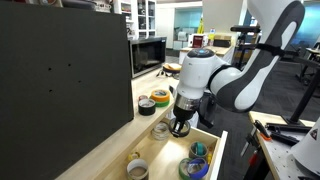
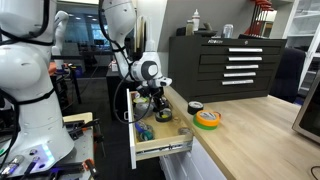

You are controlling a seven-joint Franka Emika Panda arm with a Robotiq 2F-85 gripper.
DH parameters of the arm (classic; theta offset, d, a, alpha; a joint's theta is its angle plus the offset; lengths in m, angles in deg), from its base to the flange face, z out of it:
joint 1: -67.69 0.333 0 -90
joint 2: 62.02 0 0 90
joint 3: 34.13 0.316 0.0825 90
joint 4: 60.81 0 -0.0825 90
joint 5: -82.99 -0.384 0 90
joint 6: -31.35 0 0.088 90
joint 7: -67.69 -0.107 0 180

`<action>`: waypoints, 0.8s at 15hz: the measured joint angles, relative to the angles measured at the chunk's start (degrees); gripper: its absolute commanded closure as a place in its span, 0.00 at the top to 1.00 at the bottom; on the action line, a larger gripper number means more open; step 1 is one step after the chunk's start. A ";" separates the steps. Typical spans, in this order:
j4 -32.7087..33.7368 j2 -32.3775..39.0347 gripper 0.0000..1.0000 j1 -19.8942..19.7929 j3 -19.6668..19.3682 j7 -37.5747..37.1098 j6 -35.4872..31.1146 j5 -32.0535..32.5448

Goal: Take the black masking tape on top of the orange masking tape and put it in the drawer

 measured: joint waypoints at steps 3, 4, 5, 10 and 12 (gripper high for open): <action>2.15 3.63 0.05 0.01 -0.63 -0.14 -1.09 0.04; 3.03 4.85 0.05 0.01 -0.63 -0.14 -1.23 0.03; 3.95 5.99 0.05 0.01 -0.63 -0.14 -1.31 -0.03; 6.24 10.40 0.05 -0.05 -0.71 -0.17 -3.00 -0.35; 5.90 11.51 0.05 -0.13 -0.83 -0.18 -4.22 -0.36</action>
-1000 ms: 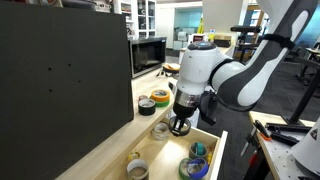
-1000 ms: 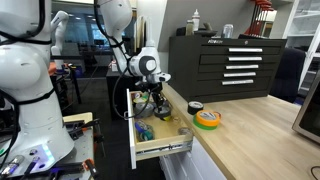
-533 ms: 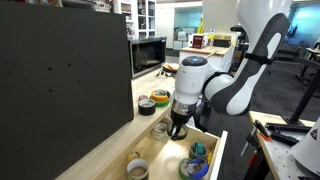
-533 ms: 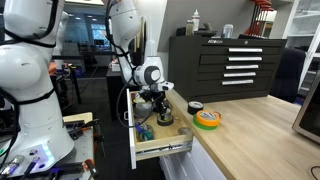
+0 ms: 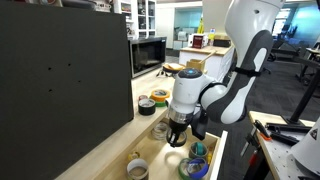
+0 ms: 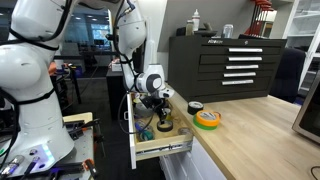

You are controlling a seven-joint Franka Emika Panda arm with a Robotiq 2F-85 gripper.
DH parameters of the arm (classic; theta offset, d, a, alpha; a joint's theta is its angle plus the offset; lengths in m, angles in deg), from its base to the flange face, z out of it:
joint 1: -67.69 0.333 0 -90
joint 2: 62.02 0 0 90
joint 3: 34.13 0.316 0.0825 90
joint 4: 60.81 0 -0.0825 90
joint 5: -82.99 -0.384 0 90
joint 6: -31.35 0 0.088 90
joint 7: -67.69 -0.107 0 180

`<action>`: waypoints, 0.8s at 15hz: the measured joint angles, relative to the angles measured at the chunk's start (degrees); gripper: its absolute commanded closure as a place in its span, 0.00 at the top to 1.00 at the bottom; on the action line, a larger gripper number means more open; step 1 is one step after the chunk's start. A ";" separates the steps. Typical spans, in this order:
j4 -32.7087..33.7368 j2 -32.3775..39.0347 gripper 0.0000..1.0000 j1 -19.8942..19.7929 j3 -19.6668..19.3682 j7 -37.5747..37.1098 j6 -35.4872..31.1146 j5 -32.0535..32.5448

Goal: Take the black masking tape on top of the orange masking tape and put it in the drawer

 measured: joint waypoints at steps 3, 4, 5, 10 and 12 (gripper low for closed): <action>-0.21 1.33 0.38 -0.43 -0.01 0.00 -1.09 -0.14; -0.23 1.66 0.44 -0.62 -0.01 0.00 -1.33 -0.23; -0.25 1.82 0.49 -0.79 -0.01 0.00 -1.49 -0.32; -0.09 1.35 0.82 -1.54 0.03 0.00 -1.99 -0.97; 0.02 0.36 0.95 -2.08 0.52 0.09 -1.79 -1.16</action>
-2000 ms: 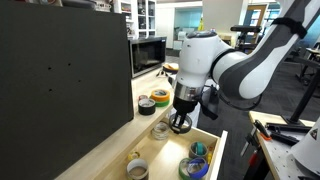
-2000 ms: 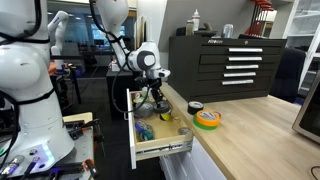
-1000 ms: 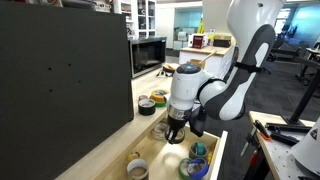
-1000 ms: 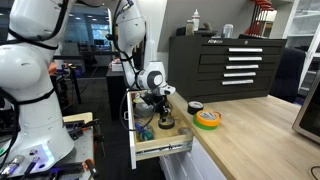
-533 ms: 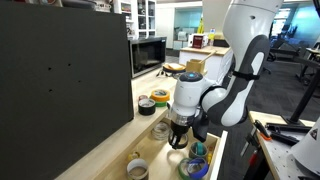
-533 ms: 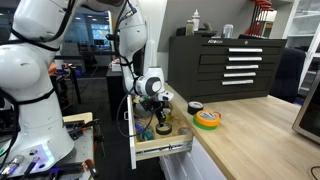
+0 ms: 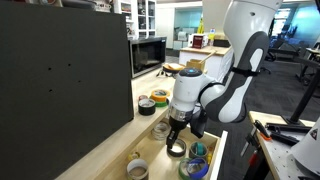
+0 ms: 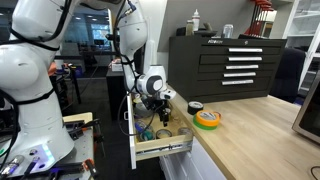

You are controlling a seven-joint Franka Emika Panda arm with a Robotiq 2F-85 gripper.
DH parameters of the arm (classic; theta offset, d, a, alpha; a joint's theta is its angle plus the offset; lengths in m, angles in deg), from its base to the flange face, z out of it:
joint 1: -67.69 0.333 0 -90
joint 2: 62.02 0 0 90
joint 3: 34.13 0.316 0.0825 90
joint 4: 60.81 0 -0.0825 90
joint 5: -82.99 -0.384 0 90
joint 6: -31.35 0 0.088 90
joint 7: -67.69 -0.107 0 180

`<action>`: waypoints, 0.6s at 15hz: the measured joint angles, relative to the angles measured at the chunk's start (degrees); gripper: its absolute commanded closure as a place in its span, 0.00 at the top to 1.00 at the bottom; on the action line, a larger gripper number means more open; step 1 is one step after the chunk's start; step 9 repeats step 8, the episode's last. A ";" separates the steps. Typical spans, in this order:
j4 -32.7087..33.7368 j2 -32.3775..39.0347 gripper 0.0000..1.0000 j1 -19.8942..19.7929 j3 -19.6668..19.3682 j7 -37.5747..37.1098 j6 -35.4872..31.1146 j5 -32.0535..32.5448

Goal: Take the black masking tape on top of the orange masking tape and put it in the drawer

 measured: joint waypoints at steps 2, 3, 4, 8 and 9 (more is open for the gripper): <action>0.00 -1.89 1.00 -0.28 0.64 0.34 1.74 0.00; 0.01 -3.10 1.00 -0.28 0.94 0.37 3.26 0.00; 0.02 -4.42 1.00 -0.27 1.35 0.40 5.10 -0.13; -0.02 -7.79 1.00 3.03 -0.10 5.04 9.44 -7.69; -0.02 -7.79 1.00 3.03 -0.10 5.04 9.44 -7.69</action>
